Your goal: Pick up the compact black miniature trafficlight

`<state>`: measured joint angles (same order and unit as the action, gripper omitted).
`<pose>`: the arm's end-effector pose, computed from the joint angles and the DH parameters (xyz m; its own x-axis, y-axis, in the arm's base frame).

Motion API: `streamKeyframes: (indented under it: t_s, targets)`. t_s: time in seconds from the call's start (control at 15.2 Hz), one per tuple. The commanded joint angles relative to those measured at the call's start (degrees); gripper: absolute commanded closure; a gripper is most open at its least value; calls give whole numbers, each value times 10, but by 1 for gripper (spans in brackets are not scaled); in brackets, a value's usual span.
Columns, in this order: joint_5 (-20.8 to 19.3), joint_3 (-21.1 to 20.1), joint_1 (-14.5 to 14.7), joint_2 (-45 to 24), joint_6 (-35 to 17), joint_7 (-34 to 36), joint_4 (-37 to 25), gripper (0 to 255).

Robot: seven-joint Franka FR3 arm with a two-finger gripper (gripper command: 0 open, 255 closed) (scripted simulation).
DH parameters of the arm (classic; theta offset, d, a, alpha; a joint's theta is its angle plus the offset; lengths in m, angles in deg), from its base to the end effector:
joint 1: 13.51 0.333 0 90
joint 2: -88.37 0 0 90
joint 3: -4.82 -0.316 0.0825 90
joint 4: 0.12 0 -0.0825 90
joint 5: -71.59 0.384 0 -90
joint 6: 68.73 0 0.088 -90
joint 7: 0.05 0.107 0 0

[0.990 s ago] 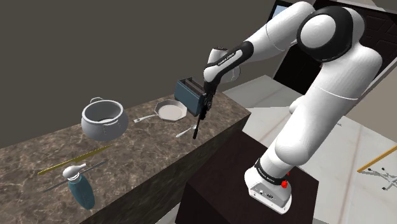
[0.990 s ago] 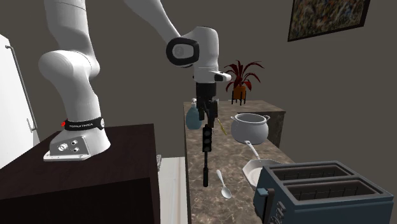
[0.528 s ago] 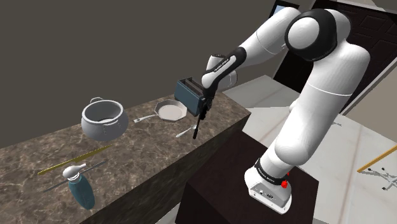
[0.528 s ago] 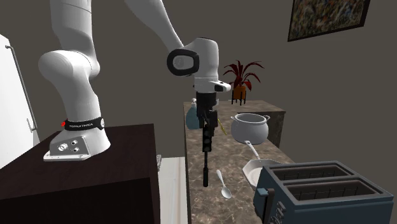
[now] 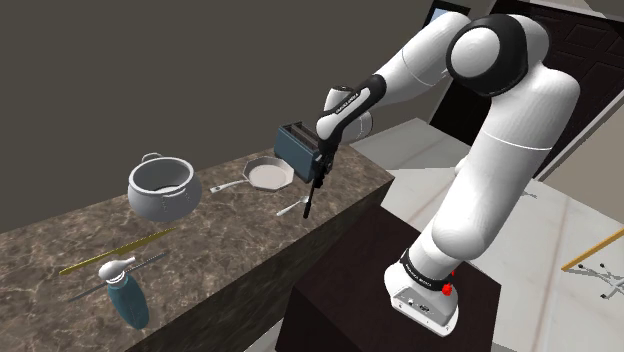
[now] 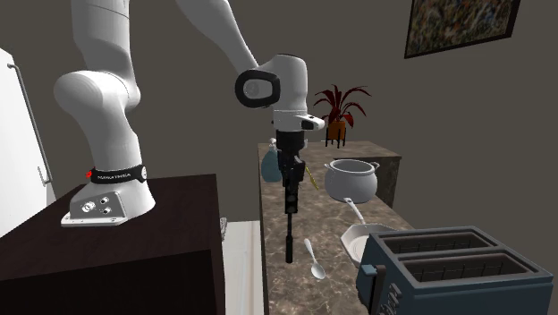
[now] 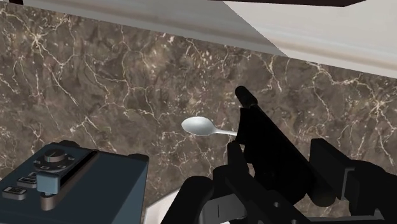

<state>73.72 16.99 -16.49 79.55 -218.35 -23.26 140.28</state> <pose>0.4688 -0.1297 0.2403 0.9938 0.1111 0.0050 0.1110 -0.9937 0.0165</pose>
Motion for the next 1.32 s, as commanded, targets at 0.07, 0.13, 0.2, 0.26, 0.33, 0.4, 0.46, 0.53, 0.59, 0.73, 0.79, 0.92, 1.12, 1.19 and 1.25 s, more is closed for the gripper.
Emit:
streamKeyframes:
  t_s: [0.07, 0.13, 0.2, 0.26, 0.33, 0.4, 0.46, 0.53, 0.59, 0.73, 0.79, 0.92, 1.12, 1.19, 1.25]
  targets:
    - [0, 0, 0, 0, 0, 0, 0, 255]
    - [0, 0, 0, 0, 0, 0, 0, 255]
    - [-3, 1, 1, 7, 8, 2, 0, 255]
    - [-7, 2, 1, 15, 16, 4, -1, 255]
    - [-10, 3, 2, 22, 24, 6, -1, 255]
    - [-12, 4, 2, 29, 31, 8, -2, 255]
    - [-15, 4, 2, 36, 39, 10, -3, 255]
    - [-18, 5, 2, 43, 47, 12, -4, 255]
    - [-21, 5, 3, 50, 55, 14, -5, 255]
    - [-25, 6, 3, 64, 71, 17, -8, 255]
    - [-28, 6, 3, 70, 79, 19, -10, 255]
    - [-32, 6, 3, 83, 95, 22, -14, 255]
    - [-37, 6, 3, 101, 119, 25, -20, 255]
    - [-38, 6, 3, 102, 121, 26, -20, 255]
    - [-38, 6, 3, 102, 121, 26, -20, 255]
